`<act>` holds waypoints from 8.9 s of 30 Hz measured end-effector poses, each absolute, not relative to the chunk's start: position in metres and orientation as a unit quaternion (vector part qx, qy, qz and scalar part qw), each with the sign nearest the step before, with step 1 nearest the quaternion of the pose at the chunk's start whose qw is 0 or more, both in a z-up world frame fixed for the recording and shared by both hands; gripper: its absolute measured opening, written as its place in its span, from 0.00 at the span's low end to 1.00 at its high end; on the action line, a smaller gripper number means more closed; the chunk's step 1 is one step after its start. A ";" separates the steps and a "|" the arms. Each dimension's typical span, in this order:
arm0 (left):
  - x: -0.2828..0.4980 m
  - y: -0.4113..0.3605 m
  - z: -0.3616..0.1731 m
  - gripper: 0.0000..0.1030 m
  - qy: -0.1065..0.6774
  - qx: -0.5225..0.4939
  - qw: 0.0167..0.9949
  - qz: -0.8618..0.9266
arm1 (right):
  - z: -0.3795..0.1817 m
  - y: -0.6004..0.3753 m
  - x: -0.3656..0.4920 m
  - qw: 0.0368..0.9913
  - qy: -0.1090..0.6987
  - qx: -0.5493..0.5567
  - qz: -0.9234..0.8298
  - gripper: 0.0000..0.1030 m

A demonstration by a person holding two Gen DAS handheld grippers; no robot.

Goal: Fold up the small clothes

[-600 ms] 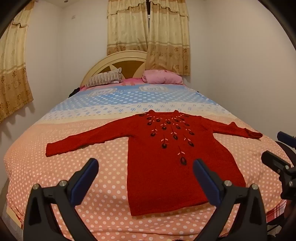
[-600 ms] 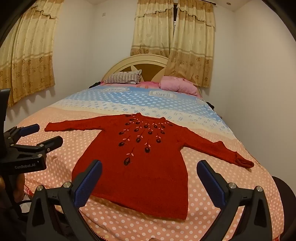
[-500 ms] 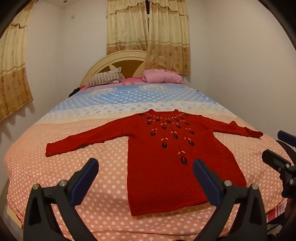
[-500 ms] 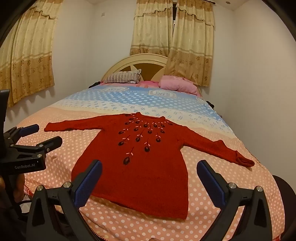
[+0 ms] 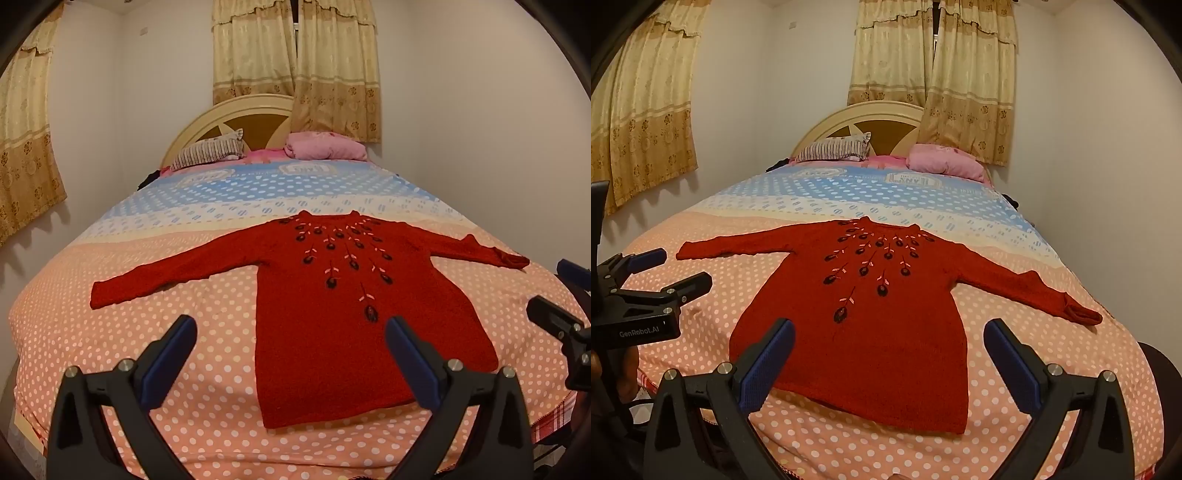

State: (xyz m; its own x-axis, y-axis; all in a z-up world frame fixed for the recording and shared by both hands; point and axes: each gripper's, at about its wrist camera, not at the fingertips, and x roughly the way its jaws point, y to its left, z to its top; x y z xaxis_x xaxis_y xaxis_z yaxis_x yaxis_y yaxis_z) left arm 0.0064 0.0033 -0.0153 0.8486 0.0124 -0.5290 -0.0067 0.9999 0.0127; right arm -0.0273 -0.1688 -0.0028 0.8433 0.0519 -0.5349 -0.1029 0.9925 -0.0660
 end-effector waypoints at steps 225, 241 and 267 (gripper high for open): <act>0.245 0.058 -0.077 1.00 0.386 0.030 0.921 -0.027 | -0.127 -0.161 0.371 0.786 0.513 0.246 0.244 0.79; 0.280 0.051 -0.094 0.91 0.400 0.049 0.913 -0.063 | -0.139 -0.196 0.329 0.817 0.460 0.229 0.261 0.79; 0.305 0.027 -0.087 0.12 0.289 0.197 0.931 -0.106 | -0.142 -0.289 0.318 0.886 0.462 0.025 0.040 0.12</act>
